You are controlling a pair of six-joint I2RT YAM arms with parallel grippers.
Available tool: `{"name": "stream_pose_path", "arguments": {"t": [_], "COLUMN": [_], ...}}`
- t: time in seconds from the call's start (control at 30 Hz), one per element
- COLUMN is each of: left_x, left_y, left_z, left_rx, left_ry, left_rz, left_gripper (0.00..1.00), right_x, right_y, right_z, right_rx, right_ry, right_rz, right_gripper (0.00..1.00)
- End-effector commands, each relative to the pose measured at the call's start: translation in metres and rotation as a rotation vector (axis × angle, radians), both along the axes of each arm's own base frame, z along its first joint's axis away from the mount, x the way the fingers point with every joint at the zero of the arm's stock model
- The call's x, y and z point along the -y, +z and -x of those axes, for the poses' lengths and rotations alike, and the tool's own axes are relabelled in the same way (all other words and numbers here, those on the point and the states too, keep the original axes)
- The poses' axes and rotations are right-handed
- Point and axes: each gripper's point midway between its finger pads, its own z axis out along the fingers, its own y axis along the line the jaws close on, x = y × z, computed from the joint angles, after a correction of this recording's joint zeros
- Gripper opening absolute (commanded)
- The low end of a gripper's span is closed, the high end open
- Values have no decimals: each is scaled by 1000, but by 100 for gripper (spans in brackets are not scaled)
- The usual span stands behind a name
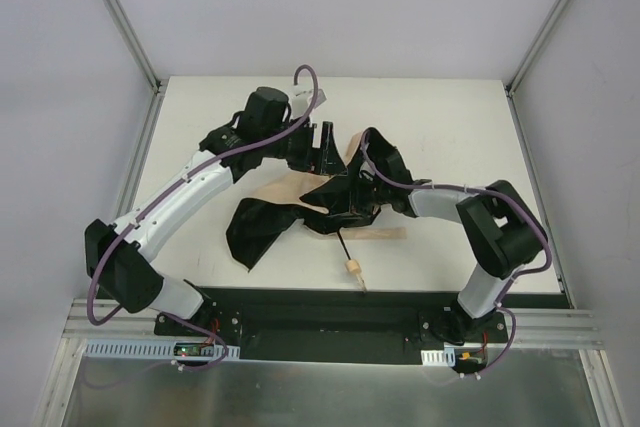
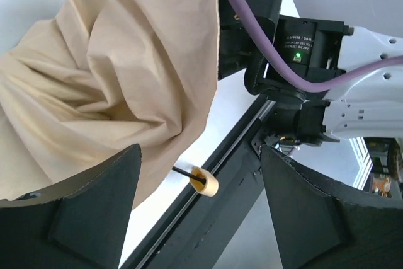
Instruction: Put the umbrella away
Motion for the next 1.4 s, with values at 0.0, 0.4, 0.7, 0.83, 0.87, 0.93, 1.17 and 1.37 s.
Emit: {"name": "stream_pose_path", "arguments": {"t": [0.0, 0.4, 0.7, 0.83, 0.87, 0.93, 1.17, 1.37], "left_x": [16, -15, -54, -63, -66, -71, -74, -46], "left_y": [1, 17, 69, 95, 105, 125, 202, 248], "left_z": [-2, -38, -30, -29, -28, -28, -21, 41], "left_rx": [69, 159, 277, 319, 342, 389, 489, 524], "left_ry": [-113, 126, 323, 358, 367, 379, 382, 45], "left_rz": [43, -80, -36, 8, 22, 43, 187, 379], "left_gripper": [73, 0, 0, 0, 0, 0, 0, 15], "right_x": [-2, 11, 34, 52, 56, 65, 49, 36], "right_y": [33, 68, 103, 142, 154, 181, 259, 285], "right_z": [-4, -8, -12, -13, -14, -13, -10, -31], "right_rx": [73, 177, 373, 513, 546, 613, 719, 816], "right_ry": [13, -45, -60, -130, -156, -211, -135, 3], "right_rz": [-12, 14, 112, 131, 131, 108, -51, -167], "right_gripper": [10, 11, 11, 0, 0, 0, 0, 0]}}
